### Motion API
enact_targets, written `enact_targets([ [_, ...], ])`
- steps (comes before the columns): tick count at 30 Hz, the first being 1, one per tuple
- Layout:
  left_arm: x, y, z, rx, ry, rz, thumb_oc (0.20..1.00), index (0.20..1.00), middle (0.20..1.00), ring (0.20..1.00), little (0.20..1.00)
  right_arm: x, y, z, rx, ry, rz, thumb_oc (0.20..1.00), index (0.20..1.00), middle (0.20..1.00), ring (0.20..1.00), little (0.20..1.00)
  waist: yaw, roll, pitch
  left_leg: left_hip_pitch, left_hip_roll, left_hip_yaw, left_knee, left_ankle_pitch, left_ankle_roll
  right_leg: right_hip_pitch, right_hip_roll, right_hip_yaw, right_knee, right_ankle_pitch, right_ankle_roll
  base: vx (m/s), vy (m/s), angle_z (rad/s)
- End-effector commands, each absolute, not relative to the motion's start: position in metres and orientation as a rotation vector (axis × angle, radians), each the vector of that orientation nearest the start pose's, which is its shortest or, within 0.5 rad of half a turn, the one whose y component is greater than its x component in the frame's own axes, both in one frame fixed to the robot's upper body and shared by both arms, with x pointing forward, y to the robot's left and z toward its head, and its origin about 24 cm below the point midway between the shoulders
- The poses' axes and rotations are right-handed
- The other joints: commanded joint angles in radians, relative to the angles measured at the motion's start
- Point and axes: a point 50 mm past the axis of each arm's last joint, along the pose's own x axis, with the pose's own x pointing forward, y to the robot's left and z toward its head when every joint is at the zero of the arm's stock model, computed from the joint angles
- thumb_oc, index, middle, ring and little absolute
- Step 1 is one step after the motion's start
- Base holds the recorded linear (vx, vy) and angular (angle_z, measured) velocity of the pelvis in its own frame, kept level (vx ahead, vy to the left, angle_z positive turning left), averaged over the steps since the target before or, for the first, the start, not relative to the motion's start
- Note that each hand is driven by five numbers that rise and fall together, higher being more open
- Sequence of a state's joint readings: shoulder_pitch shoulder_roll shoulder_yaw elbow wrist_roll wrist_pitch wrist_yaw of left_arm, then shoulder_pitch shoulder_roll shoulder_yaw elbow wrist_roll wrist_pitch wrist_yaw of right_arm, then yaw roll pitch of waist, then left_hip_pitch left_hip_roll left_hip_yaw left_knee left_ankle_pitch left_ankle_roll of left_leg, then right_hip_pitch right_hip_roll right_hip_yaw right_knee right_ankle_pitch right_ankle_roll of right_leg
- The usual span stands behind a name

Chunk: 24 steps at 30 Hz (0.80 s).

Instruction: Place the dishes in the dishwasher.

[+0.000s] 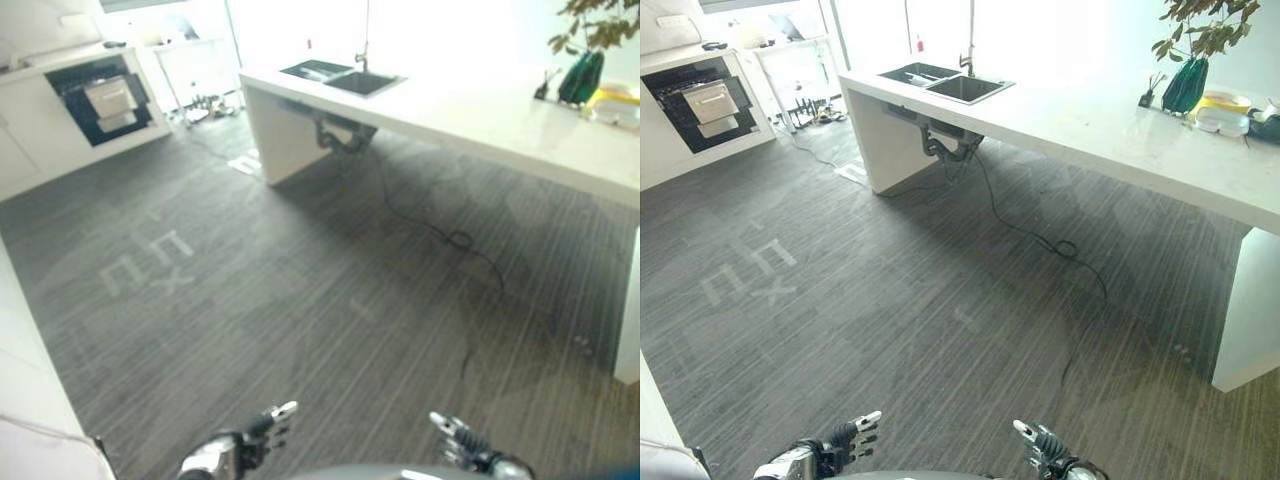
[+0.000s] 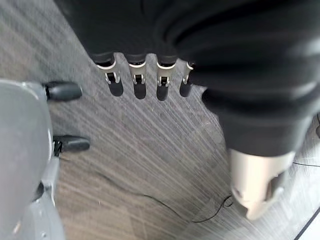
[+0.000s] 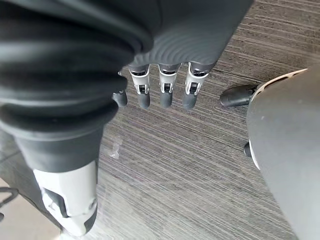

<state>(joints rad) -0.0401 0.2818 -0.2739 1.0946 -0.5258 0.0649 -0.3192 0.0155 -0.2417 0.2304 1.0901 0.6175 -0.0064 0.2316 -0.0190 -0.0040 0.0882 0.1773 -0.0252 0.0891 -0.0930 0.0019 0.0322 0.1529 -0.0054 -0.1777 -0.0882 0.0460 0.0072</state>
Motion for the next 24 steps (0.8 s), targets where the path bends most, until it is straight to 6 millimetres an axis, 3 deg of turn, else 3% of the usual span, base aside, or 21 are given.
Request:
enact_targets([
  [1,0.166,0.203,-0.135,-0.235,0.965,-0.089,1.0,1.0,1.0,1.0,1.0,0.142,-0.209,-0.145,0.295,1.006,-0.029,1.0,1.0,1.0,1.0,1.0,0.004,0.004,0.014,-0.05,0.042,0.032,0.117,-0.058,-0.043,-0.018,-0.029,0.011,0.068,-0.083,0.044,-0.04,-0.148,0.06],
  [3,0.175,0.2,-0.131,-0.248,0.927,-0.089,1.0,1.0,1.0,1.0,1.0,0.151,-0.208,-0.141,0.275,0.99,-0.012,1.0,1.0,1.0,1.0,1.0,0.004,-0.013,0.043,-0.133,0.034,0.029,0.302,-0.119,-0.031,-0.051,-0.033,0.029,0.127,-0.102,0.018,-0.06,-0.185,0.11],
  [4,0.181,0.198,-0.128,-0.254,0.904,-0.088,1.0,1.0,1.0,1.0,1.0,0.157,-0.209,-0.138,0.258,0.975,-0.004,1.0,1.0,1.0,1.0,1.0,0.002,-0.024,0.07,-0.222,0.051,0.042,0.486,-0.091,-0.04,-0.061,-0.027,0.046,0.146,-0.105,-0.007,-0.05,-0.204,0.16],
  [5,0.184,0.197,-0.125,-0.248,0.892,-0.091,1.0,1.0,1.0,1.0,1.0,0.159,-0.21,-0.137,0.251,0.969,-0.003,1.0,1.0,1.0,1.0,1.0,0.002,-0.024,0.084,-0.279,0.056,0.038,0.577,-0.055,-0.048,-0.063,-0.022,0.051,0.151,-0.101,-0.016,0.01,-0.175,0.26],
  [6,0.189,0.196,-0.122,-0.261,0.874,-0.087,1.0,1.0,1.0,1.0,1.0,0.16,-0.211,-0.136,0.243,0.963,-0.008,1.0,1.0,1.0,1.0,1.0,0.005,-0.017,0.099,-0.319,0.055,0.048,0.594,-0.032,-0.049,-0.057,-0.016,0.051,0.155,-0.103,-0.019,0.09,-0.084,0.21],
  [8,0.192,0.194,-0.12,-0.287,0.855,-0.101,1.0,1.0,1.0,1.0,1.0,0.16,-0.211,-0.135,0.241,0.953,-0.012,1.0,1.0,1.0,1.0,1.0,0.016,0.003,0.118,-0.326,0.045,0.09,0.457,-0.006,-0.055,-0.021,-0.008,0.045,0.152,-0.126,-0.006,0.25,0.031,0.05],
  [10,0.19,0.189,-0.12,-0.293,0.842,-0.124,1.0,1.0,1.0,1.0,1.0,0.162,-0.211,-0.134,0.228,0.951,-0.006,1.0,1.0,1.0,1.0,1.0,0.034,0.028,0.116,-0.336,0.03,0.06,0.25,0.045,-0.067,0.004,0.013,0.064,0.138,-0.139,0.007,0.38,0.129,-0.15],
  [11,0.19,0.187,-0.119,-0.266,0.84,-0.151,1.0,1.0,1.0,1.0,1.0,0.163,-0.211,-0.134,0.228,0.942,-0.004,1.0,1.0,1.0,1.0,1.0,0.047,0.039,0.12,-0.345,0.036,0.035,0.147,0.104,-0.083,0.03,0.03,0.083,0.125,-0.152,0.008,0.4,0.106,0.04],
  [13,0.184,0.184,-0.121,-0.252,0.845,-0.168,1.0,1.0,1.0,1.0,1.0,0.158,-0.211,-0.135,0.236,0.94,-0.014,1.0,1.0,1.0,1.0,1.0,0.065,0.044,0.122,-0.369,0.038,0.04,0.06,0.151,-0.096,0.093,0.043,0.107,0.117,-0.191,0.007,0.57,0.171,-0.32],
  [15,0.181,0.187,-0.121,-0.264,0.845,-0.164,1.0,1.0,1.0,1.0,1.0,0.152,-0.209,-0.138,0.234,0.946,-0.014,1.0,1.0,1.0,1.0,1.0,0.073,0.034,0.108,-0.381,0.036,0.056,0.098,0.13,-0.076,0.113,0.014,0.099,0.132,-0.218,0.023,0.64,0.27,-0.25],
  [16,0.177,0.196,-0.122,-0.269,0.854,-0.146,1.0,1.0,1.0,1.0,1.0,0.146,-0.206,-0.14,0.245,0.956,-0.017,1.0,1.0,1.0,1.0,1.0,0.089,0.018,0.087,-0.376,0.024,0.026,0.125,0.1,-0.047,0.139,-0.03,0.093,0.18,-0.252,0.055,0.61,0.272,-0.12],
  [17,0.177,0.199,-0.122,-0.265,0.856,-0.146,1.0,1.0,1.0,1.0,1.0,0.145,-0.203,-0.141,0.255,0.953,-0.023,1.0,1.0,1.0,1.0,1.0,0.092,0.011,0.076,-0.375,0.016,0.028,0.137,0.088,-0.032,0.146,-0.041,0.088,0.213,-0.266,0.065,0.65,0.295,-0.42],
  [18,0.179,0.203,-0.121,-0.253,0.854,-0.149,1.0,1.0,1.0,1.0,1.0,0.146,-0.199,-0.141,0.264,0.946,-0.026,1.0,1.0,1.0,1.0,1.0,0.091,-0.009,0.061,-0.355,-0.007,0.015,0.141,0.072,-0.002,0.12,-0.077,0.084,0.308,-0.207,0.097,0.44,0.246,-0.43],
  [20,0.185,0.203,-0.117,-0.23,0.835,-0.18,1.0,1.0,1.0,1.0,1.0,0.151,-0.197,-0.137,0.258,0.916,-0.028,1.0,1.0,1.0,1.0,1.0,0.074,0.002,0.048,-0.313,-0.02,-0.01,0.138,0.045,0.032,-0.001,-0.101,0.102,0.576,-0.093,0.115,0.38,0.279,-0.24],
  [21,0.189,0.204,-0.115,-0.221,0.828,-0.192,1.0,1.0,1.0,1.0,1.0,0.152,-0.197,-0.136,0.258,0.903,-0.032,1.0,1.0,1.0,1.0,1.0,0.068,0.012,0.048,-0.3,-0.024,-0.021,0.15,0.023,0.046,-0.051,-0.099,0.107,0.735,-0.07,0.114,0.27,0.219,0.14],
  [23,0.196,0.203,-0.11,-0.211,0.813,-0.193,1.0,1.0,1.0,1.0,1.0,0.154,-0.195,-0.133,0.261,0.889,-0.03,1.0,1.0,1.0,1.0,1.0,0.054,0.015,0.055,-0.261,-0.039,-0.018,0.17,-0.01,0.06,-0.17,-0.119,0.083,0.874,-0.025,0.102,0.26,0.161,0.66],
  [24,0.2,0.202,-0.108,-0.224,0.799,-0.188,1.0,1.0,1.0,1.0,1.0,0.154,-0.193,-0.133,0.257,0.885,-0.025,1.0,1.0,1.0,1.0,1.0,0.043,0.021,0.061,-0.226,-0.038,-0.017,0.163,-0.015,0.061,-0.223,-0.112,0.064,0.84,-0.054,0.082,0.25,0.054,0.54],
])
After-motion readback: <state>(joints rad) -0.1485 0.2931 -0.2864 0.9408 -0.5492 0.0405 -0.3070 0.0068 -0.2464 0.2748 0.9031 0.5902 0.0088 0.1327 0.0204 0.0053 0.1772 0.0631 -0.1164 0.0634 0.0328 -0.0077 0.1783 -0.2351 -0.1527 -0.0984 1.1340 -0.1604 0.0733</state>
